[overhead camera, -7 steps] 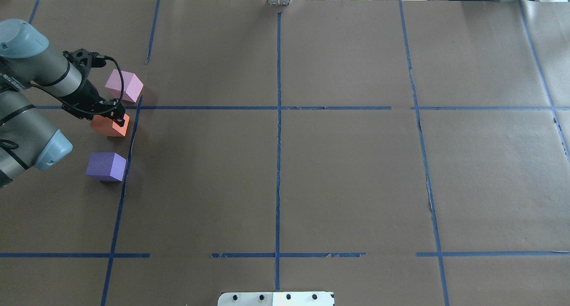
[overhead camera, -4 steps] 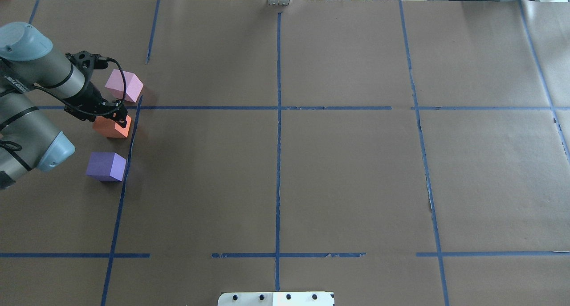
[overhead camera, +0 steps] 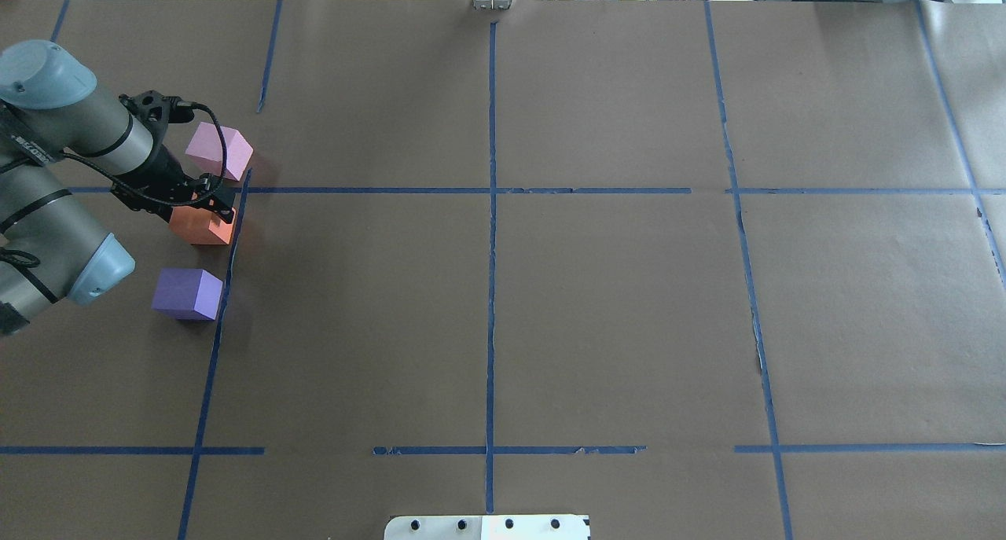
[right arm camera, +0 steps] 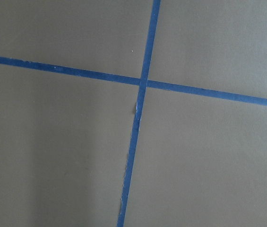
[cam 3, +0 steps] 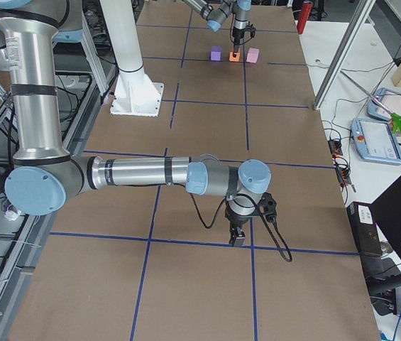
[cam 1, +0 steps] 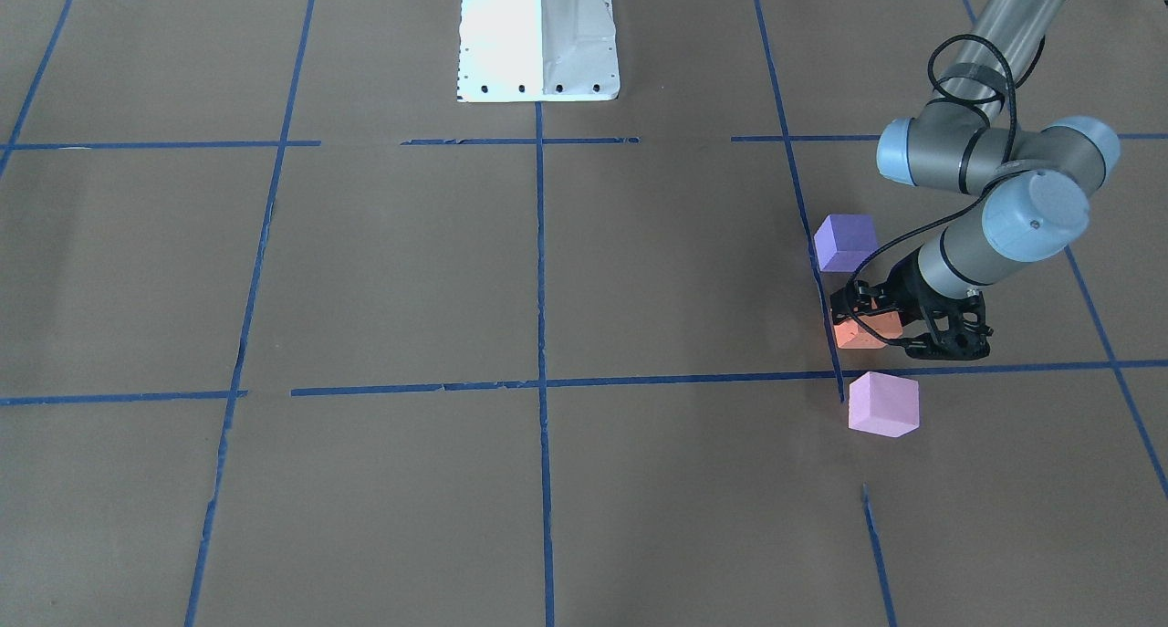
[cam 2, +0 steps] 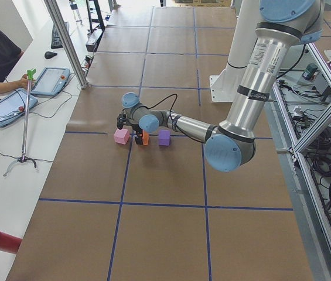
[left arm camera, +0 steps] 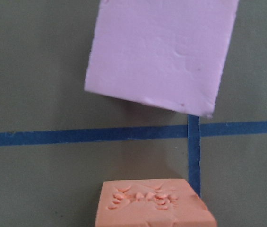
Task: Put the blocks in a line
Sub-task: 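Open the left gripper and raise it away from the cubes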
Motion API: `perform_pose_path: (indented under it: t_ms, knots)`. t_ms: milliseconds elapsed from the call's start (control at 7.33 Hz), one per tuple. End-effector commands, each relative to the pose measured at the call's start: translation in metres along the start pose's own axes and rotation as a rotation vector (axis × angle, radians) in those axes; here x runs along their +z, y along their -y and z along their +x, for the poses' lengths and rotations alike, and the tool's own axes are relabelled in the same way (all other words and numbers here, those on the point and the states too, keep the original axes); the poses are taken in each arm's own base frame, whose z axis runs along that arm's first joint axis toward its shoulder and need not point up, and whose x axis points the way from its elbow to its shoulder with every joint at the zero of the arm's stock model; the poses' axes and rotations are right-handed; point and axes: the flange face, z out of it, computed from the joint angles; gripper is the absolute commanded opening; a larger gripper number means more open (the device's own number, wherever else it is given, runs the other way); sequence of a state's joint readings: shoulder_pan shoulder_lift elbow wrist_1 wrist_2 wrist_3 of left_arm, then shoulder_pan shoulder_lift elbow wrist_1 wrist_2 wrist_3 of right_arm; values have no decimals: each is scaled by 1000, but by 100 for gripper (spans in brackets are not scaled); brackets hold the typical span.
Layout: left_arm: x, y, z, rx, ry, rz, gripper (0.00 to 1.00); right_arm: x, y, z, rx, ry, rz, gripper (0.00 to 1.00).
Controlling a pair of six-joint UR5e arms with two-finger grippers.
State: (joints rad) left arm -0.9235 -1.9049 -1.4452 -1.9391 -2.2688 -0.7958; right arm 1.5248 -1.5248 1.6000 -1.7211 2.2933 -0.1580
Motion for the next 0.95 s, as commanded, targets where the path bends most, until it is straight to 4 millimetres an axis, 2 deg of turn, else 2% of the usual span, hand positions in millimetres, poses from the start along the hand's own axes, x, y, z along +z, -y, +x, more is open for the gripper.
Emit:
perform_pose_path:
  t_ms: [0,136,273,409,545,682,818]
  knots:
    - [-6,-2,5,8,-8,8,100,0,0,0,0,0,0,100]
    - [-23,-5,12,23,-25,28,100,0,0,0,0,0,0,100]
    - [-44,-7,8,30,-36,54,100,0,0,0,0,0,0,100]
    - [-79,0,-4,-1,-37,93,100,-1,0,0,-3,0,1,100]
    - [-113,0,-5,0,-22,108,100,0,0,0,0,0,0,100]
    - [-148,-1,-15,28,27,95,100,0,0,0,0,0,0,100]
    - [-190,0,-34,66,64,101,100,0,0,0,0,0,0,100]
